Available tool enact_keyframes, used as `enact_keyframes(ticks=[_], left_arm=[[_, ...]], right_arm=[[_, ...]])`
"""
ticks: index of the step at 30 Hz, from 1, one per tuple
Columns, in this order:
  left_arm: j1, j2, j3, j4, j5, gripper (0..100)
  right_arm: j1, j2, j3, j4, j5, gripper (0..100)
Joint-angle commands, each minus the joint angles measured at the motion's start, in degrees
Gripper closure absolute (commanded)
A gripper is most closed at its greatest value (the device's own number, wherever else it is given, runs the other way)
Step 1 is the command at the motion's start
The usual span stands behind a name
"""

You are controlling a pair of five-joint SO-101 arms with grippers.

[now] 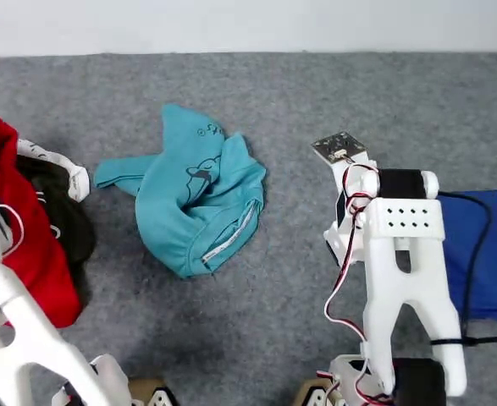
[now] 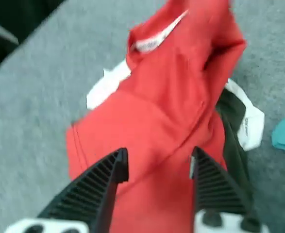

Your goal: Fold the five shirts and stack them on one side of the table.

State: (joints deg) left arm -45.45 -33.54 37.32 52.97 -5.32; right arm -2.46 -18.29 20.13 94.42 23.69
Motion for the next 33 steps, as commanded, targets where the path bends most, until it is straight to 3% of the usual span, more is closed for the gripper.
enact_keyframes(ticks=[1,5,10,15,20,26,33], left_arm=[[-0.18,-4.04,-9.98,8.53,4.13,79],[4.04,-10.29,-25.98,16.09,8.62,79],[15.12,-14.51,-33.71,32.62,8.44,79],[11.6,-14.86,-28.26,45.36,0.62,79],[7.38,-14.95,-20.97,46.24,-1.58,79],[6.24,-14.95,-20.26,46.24,-1.58,79],[6.24,-14.95,-20.18,46.33,-1.58,79]], right_arm=[[-0.57,-1.71,-0.09,-0.66,0.7,58.6],[-2.07,-1.8,-0.35,-2.07,0.7,58.6],[-13.14,-1.45,-0.44,-2.42,0.7,58.6],[-27.56,-1.19,-1.32,-6.11,0.35,58.6],[-39.52,3.03,-8.26,-7.96,0.09,58.6],[-47.52,23.43,-24.44,-6.9,-6.07,58.6],[-57.1,43.82,-54.51,5.05,-6.68,58.6]])
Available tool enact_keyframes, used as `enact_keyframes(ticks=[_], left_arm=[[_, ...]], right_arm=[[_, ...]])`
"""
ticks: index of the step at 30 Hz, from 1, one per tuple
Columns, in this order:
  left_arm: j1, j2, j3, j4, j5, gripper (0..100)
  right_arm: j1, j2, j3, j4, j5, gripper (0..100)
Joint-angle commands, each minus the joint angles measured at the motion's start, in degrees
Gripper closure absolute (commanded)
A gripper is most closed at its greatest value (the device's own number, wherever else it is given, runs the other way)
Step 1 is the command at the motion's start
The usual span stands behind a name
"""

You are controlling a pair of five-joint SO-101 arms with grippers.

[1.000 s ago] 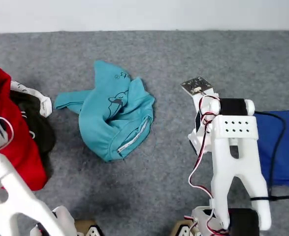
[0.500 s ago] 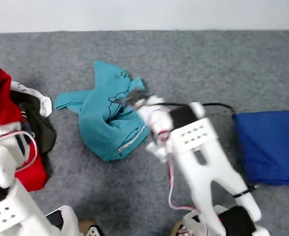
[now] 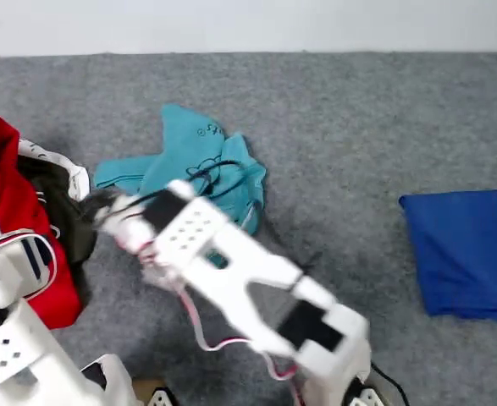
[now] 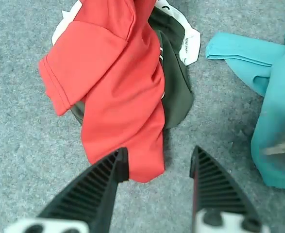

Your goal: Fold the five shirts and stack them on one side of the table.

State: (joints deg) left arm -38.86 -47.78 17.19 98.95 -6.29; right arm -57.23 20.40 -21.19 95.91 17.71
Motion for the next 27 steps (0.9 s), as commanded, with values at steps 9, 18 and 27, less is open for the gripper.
enact_keyframes(ticks=[9,18,27], left_arm=[[-0.35,-0.7,-0.04,0.44,-0.62,79],[-0.35,-0.7,-0.04,0.44,-0.62,79],[-0.35,-0.7,0.48,0.44,-0.62,79]], right_arm=[[2.15,27.56,-33.93,4.53,-1.14,58.6],[11.21,41.01,-43.34,4.62,-0.79,62.3],[20.44,43.47,-43.6,7.16,-1.14,97.7]])
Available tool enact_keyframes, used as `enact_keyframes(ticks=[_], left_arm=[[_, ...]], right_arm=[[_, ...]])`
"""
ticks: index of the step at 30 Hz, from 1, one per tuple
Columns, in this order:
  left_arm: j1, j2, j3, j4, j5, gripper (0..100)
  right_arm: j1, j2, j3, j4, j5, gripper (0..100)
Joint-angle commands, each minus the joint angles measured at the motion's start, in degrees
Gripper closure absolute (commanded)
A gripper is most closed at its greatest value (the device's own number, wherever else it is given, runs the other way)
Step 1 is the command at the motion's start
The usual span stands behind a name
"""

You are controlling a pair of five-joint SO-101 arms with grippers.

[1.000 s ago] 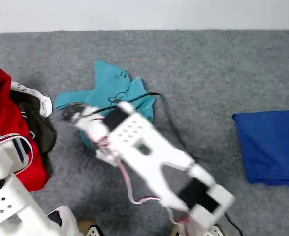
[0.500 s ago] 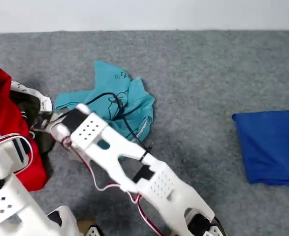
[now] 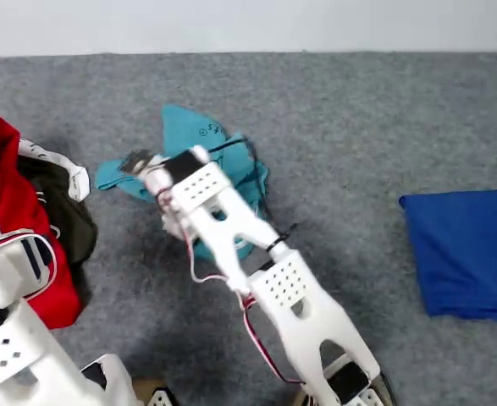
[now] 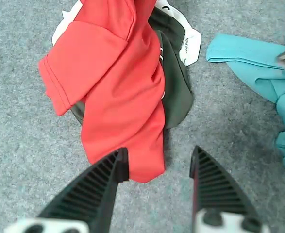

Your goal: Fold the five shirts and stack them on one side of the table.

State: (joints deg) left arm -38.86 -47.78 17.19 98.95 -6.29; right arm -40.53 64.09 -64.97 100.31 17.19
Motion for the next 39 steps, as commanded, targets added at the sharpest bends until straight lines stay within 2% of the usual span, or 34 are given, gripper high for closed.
enact_keyframes(ticks=[1,7,12,18,22,24,28,34,39], left_arm=[[-0.35,-0.7,1.01,0.26,-0.62,79],[-0.35,-0.7,1.98,0.26,-0.62,79],[-0.35,-0.7,1.98,0.26,-0.62,79],[-0.26,-0.7,1.98,0.26,-0.62,79],[-0.26,-0.7,1.98,0.26,-0.62,79],[-0.18,-0.7,1.98,0.26,-0.62,79],[-0.18,-0.7,1.98,0.26,-0.62,79],[-0.09,-0.7,1.98,0.26,-0.62,79],[-0.09,-0.7,1.98,0.26,-0.62,79]], right_arm=[[4.97,-0.92,0.26,2.77,-0.53,96.2],[10.77,-12.0,4.22,2.86,1.41,98.8],[15.52,-30.46,24.88,2.77,7.65,98.8],[25.19,-56.22,52.92,2.68,22.95,98.8],[33.01,-70.9,65.05,2.33,34.2,98.7],[37.32,-75.21,69.98,0.48,37.1,98.7],[45.93,-78.11,79.38,-10.15,34.55,98.7],[51.82,-74.68,87.38,-23.16,20.04,97.6],[53.93,-70.55,86.33,-23.52,14.77,82.0]])
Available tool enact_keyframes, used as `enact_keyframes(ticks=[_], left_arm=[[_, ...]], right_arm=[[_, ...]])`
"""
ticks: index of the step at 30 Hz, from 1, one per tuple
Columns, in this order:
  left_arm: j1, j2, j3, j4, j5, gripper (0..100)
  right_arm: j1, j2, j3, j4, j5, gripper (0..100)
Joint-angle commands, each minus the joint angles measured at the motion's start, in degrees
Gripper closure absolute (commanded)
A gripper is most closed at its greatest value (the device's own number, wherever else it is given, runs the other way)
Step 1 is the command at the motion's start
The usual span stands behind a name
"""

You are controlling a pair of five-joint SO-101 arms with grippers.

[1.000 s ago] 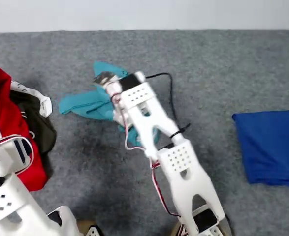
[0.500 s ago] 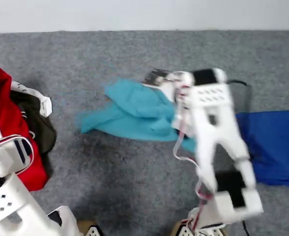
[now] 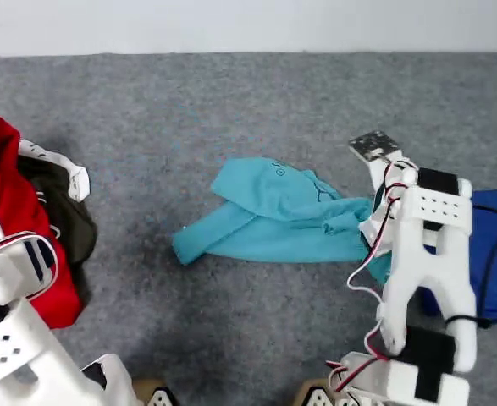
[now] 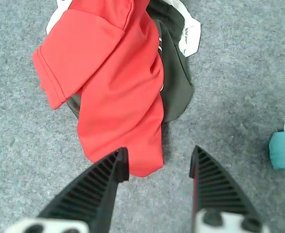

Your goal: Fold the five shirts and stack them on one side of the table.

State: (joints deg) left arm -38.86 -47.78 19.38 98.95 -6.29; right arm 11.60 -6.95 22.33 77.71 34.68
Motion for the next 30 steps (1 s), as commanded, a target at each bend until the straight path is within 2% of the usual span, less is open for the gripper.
enact_keyframes(ticks=[1,4,7,13,19,26,30], left_arm=[[-0.09,-0.7,-0.22,0.26,-0.62,79],[-0.09,-0.7,-0.22,0.26,-0.62,79],[-0.09,-0.7,-0.22,0.26,-0.62,79],[-0.09,-0.7,-0.22,0.26,-0.62,79],[-0.26,-0.7,-0.22,0.35,-0.62,79],[-0.26,-0.7,-0.13,0.35,-0.62,79],[-0.09,-0.7,-0.13,0.35,-0.62,79]], right_arm=[[2.51,0.92,-1.49,-0.92,-3.16,77.3],[4.0,0.4,-4.66,0.13,-5.19,65.3],[3.47,-2.51,-11.78,6.9,-5.8,61.2],[-5.76,-8.75,-20.92,16.4,-5.54,61.2],[-15.96,-6.46,-10.64,11.3,-5.89,61.2],[-19.12,-4.7,0.44,5.85,-8.7,61.8],[-18.86,-4.18,1.23,5.49,-9.05,72.3]])
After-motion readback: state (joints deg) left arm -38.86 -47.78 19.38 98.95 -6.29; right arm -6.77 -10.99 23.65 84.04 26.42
